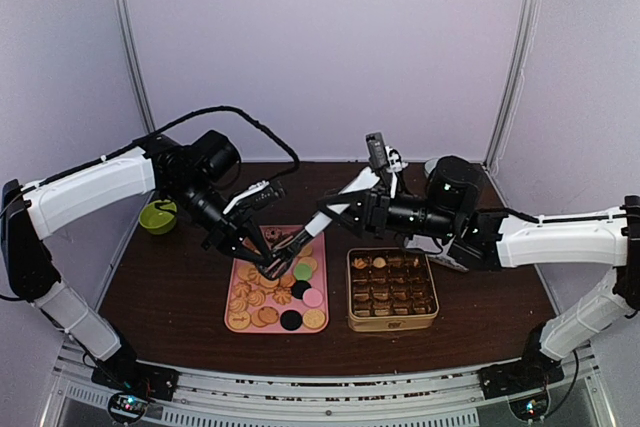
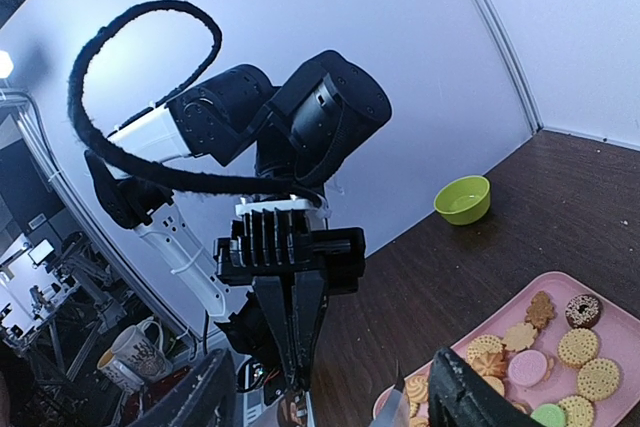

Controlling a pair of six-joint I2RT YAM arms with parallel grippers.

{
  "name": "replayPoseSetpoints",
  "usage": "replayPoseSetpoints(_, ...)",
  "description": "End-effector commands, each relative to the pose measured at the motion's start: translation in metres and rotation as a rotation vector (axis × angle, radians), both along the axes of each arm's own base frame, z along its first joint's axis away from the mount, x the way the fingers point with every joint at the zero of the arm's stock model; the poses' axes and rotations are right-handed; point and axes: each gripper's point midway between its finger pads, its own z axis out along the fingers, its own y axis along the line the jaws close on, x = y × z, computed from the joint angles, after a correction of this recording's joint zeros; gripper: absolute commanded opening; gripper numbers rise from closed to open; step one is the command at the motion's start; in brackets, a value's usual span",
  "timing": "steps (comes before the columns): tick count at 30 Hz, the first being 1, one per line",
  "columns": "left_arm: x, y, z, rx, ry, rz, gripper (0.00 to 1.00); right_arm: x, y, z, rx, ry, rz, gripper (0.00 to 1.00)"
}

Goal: Pack the cookies
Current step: Pass from the left arm to the right

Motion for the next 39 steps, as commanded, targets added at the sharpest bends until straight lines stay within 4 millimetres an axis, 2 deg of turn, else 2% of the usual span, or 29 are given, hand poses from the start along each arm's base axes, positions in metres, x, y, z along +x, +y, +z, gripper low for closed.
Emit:
replayPoseSetpoints(1, 0.014, -0.006, 0.013, -0.051, -0.067, 0.024, 0.00, -0.010, 0.009, 0.009, -0.002, -0.013, 0.046, 0.63)
replayPoseSetpoints(5, 0.022, -0.005, 0.014, -0.047, -0.089, 0.052, 0.00, -0.011, 0.008, 0.005, -0.027, -0.008, 0.041, 0.61)
replayPoseSetpoints(8, 0.025, -0.004, 0.018, -0.061, -0.085, 0.066, 0.00, -0.015, 0.005, 0.002, -0.035, -0.002, 0.049, 0.75)
replayPoseSetpoints(11, 0.026, -0.004, 0.021, -0.071, -0.083, 0.074, 0.00, -0.016, -0.001, -0.003, -0.033, -0.008, 0.027, 0.82)
replayPoseSetpoints(14, 0.026, -0.005, 0.026, -0.088, -0.062, 0.077, 0.00, -0.014, -0.005, -0.006, -0.019, -0.005, 0.005, 0.84)
replayPoseSetpoints(23, 0.023, -0.006, 0.029, -0.103, -0.041, 0.072, 0.00, -0.005, 0.013, 0.000, 0.005, 0.011, 0.023, 0.76)
replayPoseSetpoints(27, 0.022, -0.005, 0.034, -0.113, -0.061, 0.070, 0.00, -0.008, 0.024, -0.001, -0.038, 0.026, 0.068, 0.71)
replayPoseSetpoints(31, 0.023, -0.003, 0.032, -0.104, -0.090, 0.072, 0.00, -0.007, 0.022, -0.002, -0.053, 0.024, 0.053, 0.65)
replayPoseSetpoints(36, 0.021, 0.001, 0.026, -0.084, -0.108, 0.069, 0.00, -0.003, 0.013, 0.006, -0.062, -0.012, -0.016, 0.55)
replayPoseSetpoints(39, 0.022, 0.001, 0.025, -0.080, -0.105, 0.072, 0.00, -0.002, 0.011, 0.009, -0.089, -0.041, -0.055, 0.52)
